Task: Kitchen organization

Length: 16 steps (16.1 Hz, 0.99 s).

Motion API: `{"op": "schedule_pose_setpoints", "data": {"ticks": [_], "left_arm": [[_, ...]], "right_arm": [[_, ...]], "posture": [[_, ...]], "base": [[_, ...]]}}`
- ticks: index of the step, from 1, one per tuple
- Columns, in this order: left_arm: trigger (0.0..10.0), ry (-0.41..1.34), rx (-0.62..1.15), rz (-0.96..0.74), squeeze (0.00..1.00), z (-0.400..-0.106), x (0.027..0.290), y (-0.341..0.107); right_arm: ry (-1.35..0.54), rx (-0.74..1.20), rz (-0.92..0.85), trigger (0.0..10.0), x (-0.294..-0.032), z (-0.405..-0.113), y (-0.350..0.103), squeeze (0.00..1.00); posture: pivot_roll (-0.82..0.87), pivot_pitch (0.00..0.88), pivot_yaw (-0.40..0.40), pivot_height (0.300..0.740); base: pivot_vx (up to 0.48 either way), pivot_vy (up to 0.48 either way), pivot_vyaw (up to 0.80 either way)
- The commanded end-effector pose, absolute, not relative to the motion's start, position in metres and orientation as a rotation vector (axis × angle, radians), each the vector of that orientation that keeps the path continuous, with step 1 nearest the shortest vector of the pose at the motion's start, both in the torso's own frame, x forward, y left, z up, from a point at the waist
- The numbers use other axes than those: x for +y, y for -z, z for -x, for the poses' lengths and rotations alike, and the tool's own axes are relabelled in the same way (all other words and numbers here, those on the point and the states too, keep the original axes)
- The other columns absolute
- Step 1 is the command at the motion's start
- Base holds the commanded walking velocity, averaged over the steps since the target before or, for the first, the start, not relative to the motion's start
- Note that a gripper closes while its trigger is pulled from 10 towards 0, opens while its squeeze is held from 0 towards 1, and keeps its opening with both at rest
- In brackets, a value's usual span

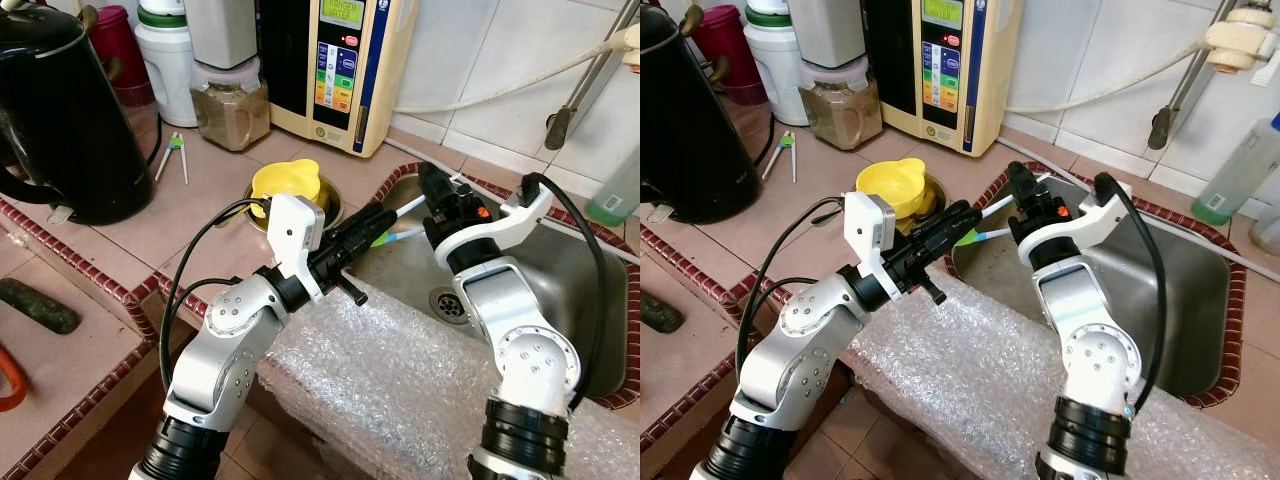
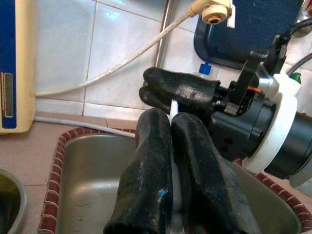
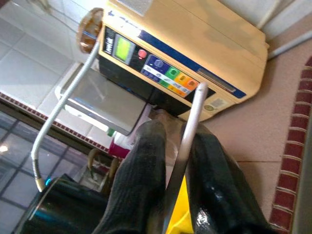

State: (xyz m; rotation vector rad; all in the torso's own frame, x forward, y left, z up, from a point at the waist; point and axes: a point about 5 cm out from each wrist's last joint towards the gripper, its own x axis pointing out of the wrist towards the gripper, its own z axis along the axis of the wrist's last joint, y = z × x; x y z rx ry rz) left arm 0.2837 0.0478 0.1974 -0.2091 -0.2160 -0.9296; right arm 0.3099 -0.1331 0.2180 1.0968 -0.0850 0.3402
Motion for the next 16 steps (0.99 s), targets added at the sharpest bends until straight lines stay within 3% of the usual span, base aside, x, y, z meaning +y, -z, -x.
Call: {"op": "schedule_pose_setpoints", "data": {"ticks": [1,2,3,4,6,7,12,16], "left_arm": [[0.0,0.927,-0.237,0.194,0.0,-0.283,0.047,-0.201],[4.5,0.923,-0.235,0.186,0.0,-0.283,0.047,-0.2],[4.5,0.922,-0.235,0.182,0.0,-0.283,0.047,-0.2],[10.0,0.92,-0.234,0.172,0.0,-0.284,0.047,-0.2],[10.0,0.883,-0.229,0.142,0.0,-0.287,0.049,-0.198],[10.0,0.864,-0.227,0.127,1.0,-0.289,0.051,-0.197],[10.0,0.973,-0.18,0.139,1.0,-0.282,0.049,-0.192],[10.0,1.044,-0.1,0.073,1.0,-0.276,0.052,-0.182]], "right_arm": [[-0.351,-0.069,-1.085,0.0,-0.131,-0.307,-0.219,0.0],[-0.349,-0.068,-1.085,0.0,-0.131,-0.307,-0.218,0.0],[-0.349,-0.069,-1.085,0.0,-0.131,-0.307,-0.218,0.0],[-0.348,-0.069,-1.086,0.0,-0.132,-0.308,-0.218,0.0],[-0.333,-0.074,-1.074,0.0,-0.134,-0.309,-0.219,0.0],[-0.323,-0.077,-1.051,0.0,-0.135,-0.309,-0.219,0.0],[-0.222,-0.133,-0.808,0.0,-0.148,-0.316,-0.225,0.0],[-0.197,-0.184,-0.458,0.0,-0.168,-0.332,-0.236,0.0]], "posture": [[-0.04,0.075,-0.052,0.74],[-0.04,0.073,-0.051,0.74],[-0.04,0.073,-0.051,0.74],[-0.04,0.072,-0.051,0.74],[-0.04,0.071,-0.051,0.74],[-0.04,0.073,-0.05,0.74],[-0.04,0.084,-0.046,0.74],[-0.02,0.103,-0.036,0.74]], "base": [[0.0,0.0,0.0],[0.0,0.0,0.0],[0.0,0.0,0.0],[0.0,0.0,0.0],[0.0,0.0,0.0],[0.0,0.0,0.0],[0.0,0.0,0.0],[0.0,0.0,0.0]]}}
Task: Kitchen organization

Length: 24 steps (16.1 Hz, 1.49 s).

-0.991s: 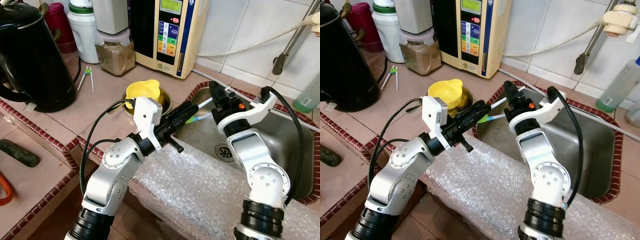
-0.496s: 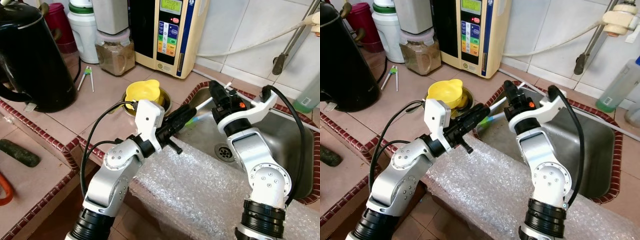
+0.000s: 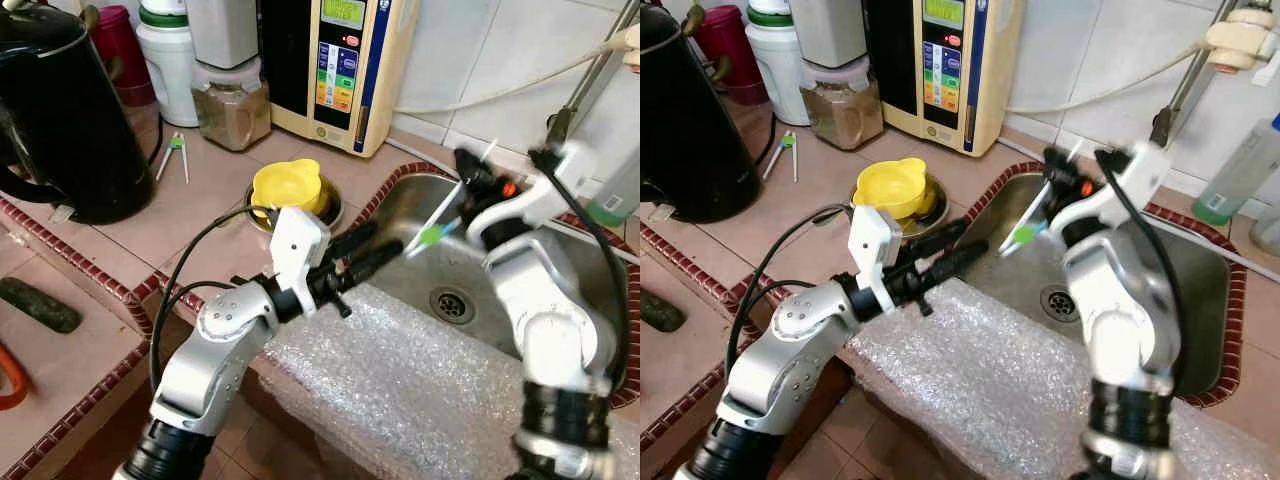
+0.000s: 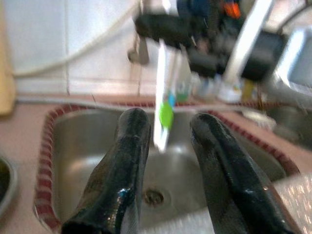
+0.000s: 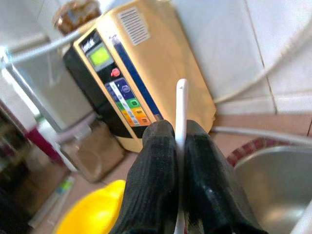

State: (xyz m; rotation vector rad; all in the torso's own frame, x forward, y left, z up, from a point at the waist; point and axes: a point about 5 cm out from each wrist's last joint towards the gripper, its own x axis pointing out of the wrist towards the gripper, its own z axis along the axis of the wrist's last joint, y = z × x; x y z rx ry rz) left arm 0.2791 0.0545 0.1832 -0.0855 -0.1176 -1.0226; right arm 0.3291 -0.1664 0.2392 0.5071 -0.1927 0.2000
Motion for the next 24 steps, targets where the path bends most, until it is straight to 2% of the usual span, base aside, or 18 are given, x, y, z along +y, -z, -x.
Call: {"op": "schedule_pose_setpoints", "data": {"ticks": [1,5,13,14,15,17,19,21,22,24], "left_arm": [[10.0,1.042,-0.074,0.059,1.0,-0.277,0.053,-0.181],[10.0,1.067,-0.009,0.019,1.0,-0.276,0.059,-0.175],[10.0,1.082,0.035,-0.029,1.0,-0.276,0.059,-0.17],[10.0,1.088,0.036,-0.031,1.0,-0.275,0.059,-0.17],[10.0,1.089,0.041,-0.028,1.0,-0.275,0.058,-0.169],[10.0,1.076,0.039,-0.039,1.0,-0.276,0.059,-0.168],[10.0,1.069,0.037,-0.031,1.0,-0.275,0.06,-0.168],[10.0,1.064,0.028,-0.042,1.0,-0.275,0.059,-0.168],[10.0,1.01,-0.002,-0.062,1.0,-0.281,0.063,-0.171],[10.0,0.929,-0.041,-0.072,1.0,-0.289,0.068,-0.175]], "right_arm": [[-0.202,-0.179,-0.373,0.0,-0.176,-0.337,-0.234,0.0],[-0.153,-0.089,-0.252,0.0,-0.207,-0.352,-0.211,0.0],[-0.176,0.067,-0.059,0.0,-0.217,-0.35,-0.158,0.0],[-0.167,0.089,-0.038,6.6,-0.219,-0.35,-0.154,1.0],[-0.174,0.106,-0.032,10.0,-0.219,-0.35,-0.151,1.0],[-0.163,0.102,-0.02,10.0,-0.219,-0.349,-0.15,1.0],[-0.191,0.058,-0.111,10.0,-0.214,-0.347,-0.153,1.0],[-0.207,0.041,-0.127,10.0,-0.205,-0.347,-0.154,1.0],[-0.25,0.01,-0.112,10.0,-0.19,-0.345,-0.157,1.0],[-0.29,-0.019,-0.138,10.0,-0.179,-0.341,-0.161,1.0]], "posture": [[-0.02,0.106,-0.034,0.74],[-0.01,0.112,-0.031,0.74],[-0.02,0.115,-0.007,0.74],[-0.02,0.113,-0.007,0.74],[-0.02,0.112,-0.009,0.74],[-0.02,0.11,-0.011,0.74],[-0.01,0.11,-0.012,0.74],[0.0,0.108,-0.013,0.74],[0.0,0.11,-0.011,0.74],[0.0,0.113,-0.014,0.74]], "base": [[0.0,0.0,0.0],[0.0,0.0,0.0],[0.0,0.0,0.0],[0.0,0.0,0.0],[0.0,0.0,0.0],[0.0,0.0,0.0],[0.0,0.0,0.0],[0.0,0.0,0.0],[0.0,0.0,0.0],[0.0,0.0,0.0]]}}
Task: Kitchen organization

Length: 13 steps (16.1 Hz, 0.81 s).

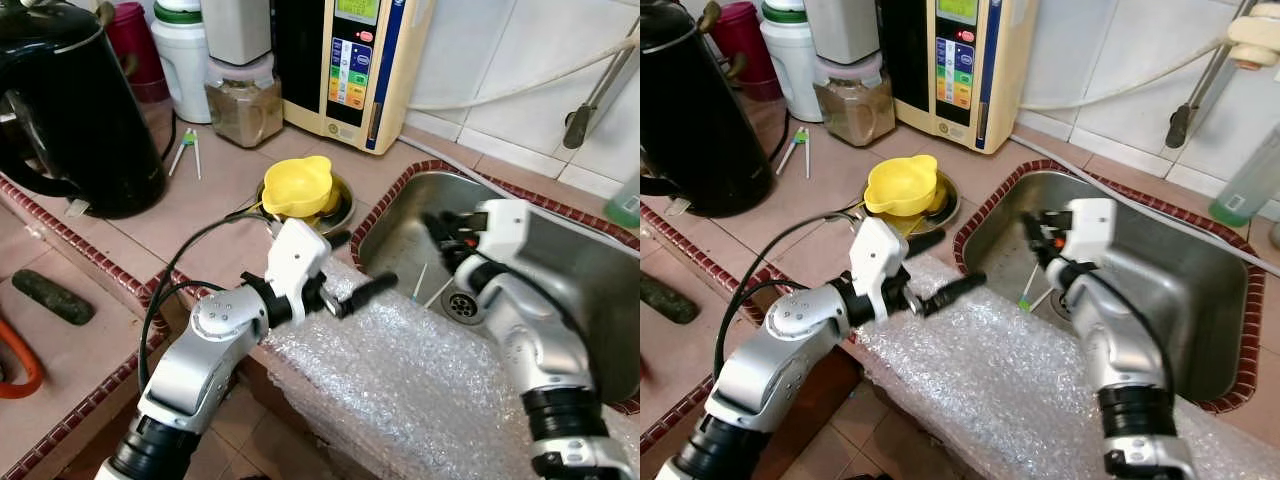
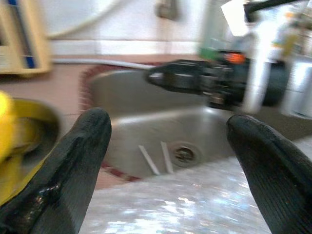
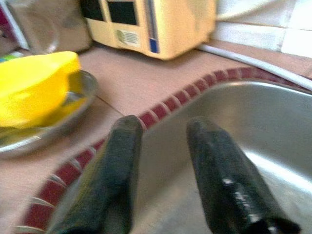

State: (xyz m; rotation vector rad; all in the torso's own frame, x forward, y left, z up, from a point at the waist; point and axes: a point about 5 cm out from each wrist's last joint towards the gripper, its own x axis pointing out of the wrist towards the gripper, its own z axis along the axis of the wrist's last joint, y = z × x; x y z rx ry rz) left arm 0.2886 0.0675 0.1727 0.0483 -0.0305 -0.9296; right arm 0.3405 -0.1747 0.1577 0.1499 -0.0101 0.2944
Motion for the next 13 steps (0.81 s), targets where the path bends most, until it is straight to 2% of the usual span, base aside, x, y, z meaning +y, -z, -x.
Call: {"op": "schedule_pose_setpoints", "data": {"ticks": [1,5,6,7,10,13], "left_arm": [[10.0,0.886,-0.064,-0.054,1.0,-0.296,0.073,-0.179],[10.0,0.709,-0.136,-0.046,1.0,-0.318,0.085,-0.191],[10.0,0.539,-0.148,0.013,1.0,-0.332,0.099,-0.196],[10.0,0.452,-0.148,0.046,1.0,-0.34,0.107,-0.196],[10.0,0.299,-0.123,0.1,1.0,-0.356,0.12,-0.195],[10.0,0.215,-0.098,0.2,1.0,-0.366,0.122,-0.194]], "right_arm": [[-0.305,-0.051,-0.172,10.0,-0.168,-0.335,-0.167,1.0],[-0.43,-0.12,-0.236,10.0,-0.133,-0.301,-0.178,1.0],[-0.474,-0.133,-0.246,10.0,-0.122,-0.283,-0.179,1.0],[-0.483,-0.131,-0.285,10.0,-0.117,-0.273,-0.18,1.0],[-0.483,-0.097,-0.328,10.0,-0.104,-0.258,-0.173,1.0],[-0.541,-0.09,-0.314,10.0,-0.097,-0.25,-0.177,1.0]], "posture": [[0.0,0.115,-0.018,0.74],[0.0,0.127,-0.013,0.74],[-0.01,0.133,-0.004,0.74],[-0.01,0.134,-0.003,0.74],[-0.02,0.139,-0.005,0.74],[-0.03,0.141,-0.006,0.74]], "base": [[0.0,0.0,0.0],[0.0,0.0,0.0],[0.0,0.0,0.0],[0.0,0.0,0.0],[0.0,0.0,0.0],[0.0,0.0,0.0]]}}
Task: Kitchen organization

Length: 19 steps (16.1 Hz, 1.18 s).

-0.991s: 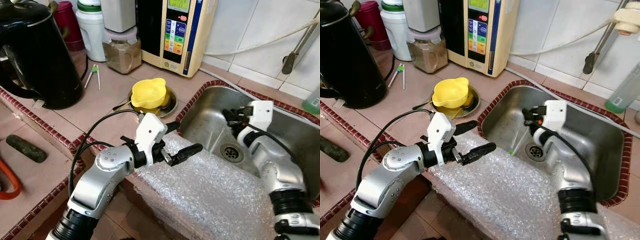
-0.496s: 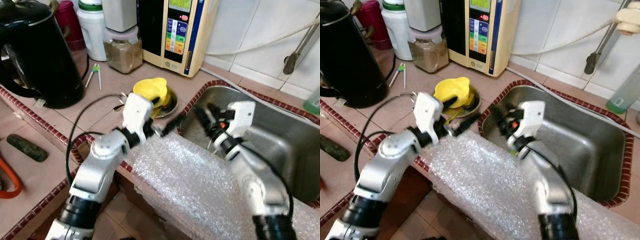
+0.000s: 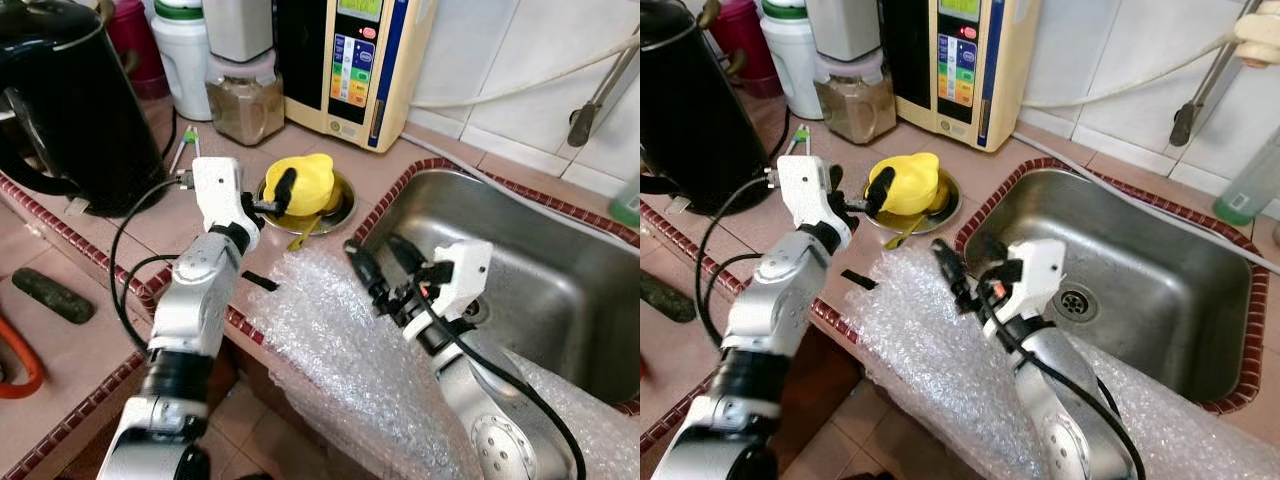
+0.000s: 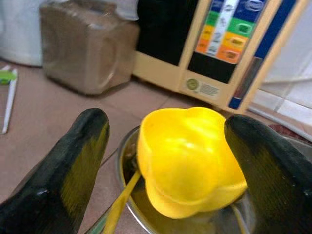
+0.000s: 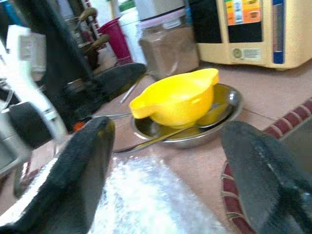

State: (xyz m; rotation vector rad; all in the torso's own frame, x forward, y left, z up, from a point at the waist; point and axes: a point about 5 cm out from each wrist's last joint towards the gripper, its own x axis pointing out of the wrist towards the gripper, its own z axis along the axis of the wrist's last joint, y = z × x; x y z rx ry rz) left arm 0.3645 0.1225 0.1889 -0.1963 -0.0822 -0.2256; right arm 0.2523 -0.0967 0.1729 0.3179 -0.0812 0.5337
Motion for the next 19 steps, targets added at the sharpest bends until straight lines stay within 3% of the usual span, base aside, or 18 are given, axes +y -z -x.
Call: {"op": "schedule_pose_setpoints", "data": {"ticks": [1,4,5,6,9,10,11,12,14,19], "left_arm": [[10.0,0.193,-0.087,0.208,1.0,-0.369,0.123,-0.193],[10.0,0.188,-0.034,0.225,1.0,-0.378,0.12,-0.188],[10.0,0.195,-0.012,0.217,0.72,-0.38,0.119,-0.186],[10.0,0.199,0.015,0.209,0.0,-0.381,0.117,-0.184],[10.0,0.223,0.067,0.163,0.0,-0.385,0.114,-0.179],[8.6,0.233,0.074,0.152,0.0,-0.386,0.114,-0.18],[5.0,0.235,0.083,0.135,0.0,-0.387,0.114,-0.18],[2.0,0.233,0.081,0.126,0.0,-0.388,0.115,-0.182],[0.0,0.223,0.076,0.113,0.0,-0.391,0.117,-0.186],[0.0,0.213,0.098,0.054,0.0,-0.391,0.125,-0.185]], "right_arm": [[-0.563,-0.092,-0.321,10.0,-0.096,-0.247,-0.18,1.0],[-0.641,-0.092,-0.34,10.0,-0.091,-0.24,-0.188,1.0],[-0.662,-0.087,-0.339,10.0,-0.09,-0.237,-0.189,0.83],[-0.679,-0.072,-0.33,10.0,-0.088,-0.235,-0.188,0.0],[-0.677,-0.012,-0.305,10.0,-0.091,-0.231,-0.181,0.0],[-0.674,-0.007,-0.3,10.0,-0.092,-0.231,-0.18,0.0],[-0.674,-0.006,-0.297,10.0,-0.092,-0.232,-0.181,0.0],[-0.678,-0.007,-0.293,10.0,-0.091,-0.232,-0.181,0.0],[-0.686,-0.001,-0.283,10.0,-0.089,-0.232,-0.181,0.0],[-0.69,0.005,-0.282,10.0,-0.089,-0.234,-0.18,0.0]], "posture": [[-0.03,0.14,-0.005,0.74],[-0.04,0.137,0.0,0.74],[-0.05,0.137,0.002,0.74],[-0.05,0.137,0.003,0.74],[-0.05,0.137,0.005,0.74],[-0.05,0.137,0.005,0.74],[-0.05,0.136,0.006,0.74],[-0.05,0.136,0.006,0.74],[-0.04,0.135,0.008,0.74],[-0.03,0.134,0.006,0.74]], "base": [[0.0,0.0,0.0],[0.0,0.0,0.0],[0.0,0.0,0.0],[0.0,0.0,0.0],[0.0,0.0,0.0],[0.0,0.0,0.0],[0.0,0.0,0.0],[0.0,0.0,0.0],[0.0,0.0,0.0],[0.0,0.0,0.0]]}}
